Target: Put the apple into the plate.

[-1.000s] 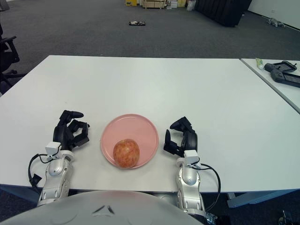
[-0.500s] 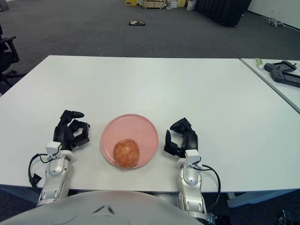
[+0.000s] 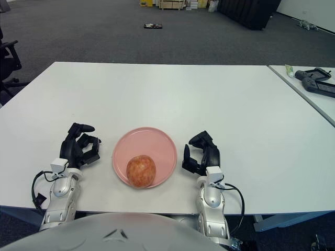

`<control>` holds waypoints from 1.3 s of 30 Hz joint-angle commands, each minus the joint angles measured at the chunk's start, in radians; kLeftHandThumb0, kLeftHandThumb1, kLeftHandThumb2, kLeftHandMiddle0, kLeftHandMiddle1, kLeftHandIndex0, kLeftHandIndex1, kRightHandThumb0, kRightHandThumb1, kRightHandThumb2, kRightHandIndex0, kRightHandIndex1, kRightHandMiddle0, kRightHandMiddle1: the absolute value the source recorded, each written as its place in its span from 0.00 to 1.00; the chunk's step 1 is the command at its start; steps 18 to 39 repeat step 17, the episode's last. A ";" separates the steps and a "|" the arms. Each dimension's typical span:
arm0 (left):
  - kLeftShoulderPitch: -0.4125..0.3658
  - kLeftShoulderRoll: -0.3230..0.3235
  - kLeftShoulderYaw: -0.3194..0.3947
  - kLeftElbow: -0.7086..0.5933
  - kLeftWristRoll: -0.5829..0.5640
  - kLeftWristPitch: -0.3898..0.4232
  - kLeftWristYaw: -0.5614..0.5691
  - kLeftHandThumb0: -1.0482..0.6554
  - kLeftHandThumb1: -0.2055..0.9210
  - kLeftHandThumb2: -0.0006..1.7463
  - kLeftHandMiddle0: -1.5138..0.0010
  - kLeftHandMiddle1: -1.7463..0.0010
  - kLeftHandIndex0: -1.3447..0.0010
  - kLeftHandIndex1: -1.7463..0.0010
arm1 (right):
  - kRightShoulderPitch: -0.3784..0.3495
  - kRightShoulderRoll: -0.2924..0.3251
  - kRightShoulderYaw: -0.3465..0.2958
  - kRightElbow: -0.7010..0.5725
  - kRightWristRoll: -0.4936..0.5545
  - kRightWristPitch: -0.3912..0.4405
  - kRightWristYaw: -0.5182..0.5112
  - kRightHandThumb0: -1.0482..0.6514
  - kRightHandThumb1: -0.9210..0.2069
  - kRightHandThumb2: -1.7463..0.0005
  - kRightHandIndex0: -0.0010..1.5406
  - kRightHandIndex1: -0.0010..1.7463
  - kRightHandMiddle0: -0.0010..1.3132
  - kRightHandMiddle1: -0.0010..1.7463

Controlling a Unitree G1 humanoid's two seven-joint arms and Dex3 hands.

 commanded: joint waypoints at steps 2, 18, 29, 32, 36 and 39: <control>-0.001 0.009 0.000 -0.012 -0.007 0.000 -0.012 0.61 0.54 0.67 0.60 0.10 0.73 0.00 | 0.000 0.004 -0.001 -0.022 0.020 0.003 0.007 0.36 0.41 0.34 0.74 1.00 0.39 1.00; 0.001 0.009 -0.003 -0.015 0.000 0.009 -0.006 0.61 0.53 0.68 0.60 0.09 0.73 0.00 | 0.020 0.009 0.005 -0.065 0.029 0.043 0.012 0.36 0.39 0.36 0.73 1.00 0.37 1.00; 0.001 0.009 -0.003 -0.015 0.000 0.009 -0.006 0.61 0.53 0.68 0.60 0.09 0.73 0.00 | 0.020 0.009 0.005 -0.065 0.029 0.043 0.012 0.36 0.39 0.36 0.73 1.00 0.37 1.00; 0.001 0.009 -0.003 -0.015 0.000 0.009 -0.006 0.61 0.53 0.68 0.60 0.09 0.73 0.00 | 0.020 0.009 0.005 -0.065 0.029 0.043 0.012 0.36 0.39 0.36 0.73 1.00 0.37 1.00; 0.001 0.009 -0.003 -0.015 0.000 0.009 -0.006 0.61 0.53 0.68 0.60 0.09 0.73 0.00 | 0.020 0.009 0.005 -0.065 0.029 0.043 0.012 0.36 0.39 0.36 0.73 1.00 0.37 1.00; 0.001 0.009 -0.003 -0.015 0.000 0.009 -0.006 0.61 0.53 0.68 0.60 0.09 0.73 0.00 | 0.020 0.009 0.005 -0.065 0.029 0.043 0.012 0.36 0.39 0.36 0.73 1.00 0.37 1.00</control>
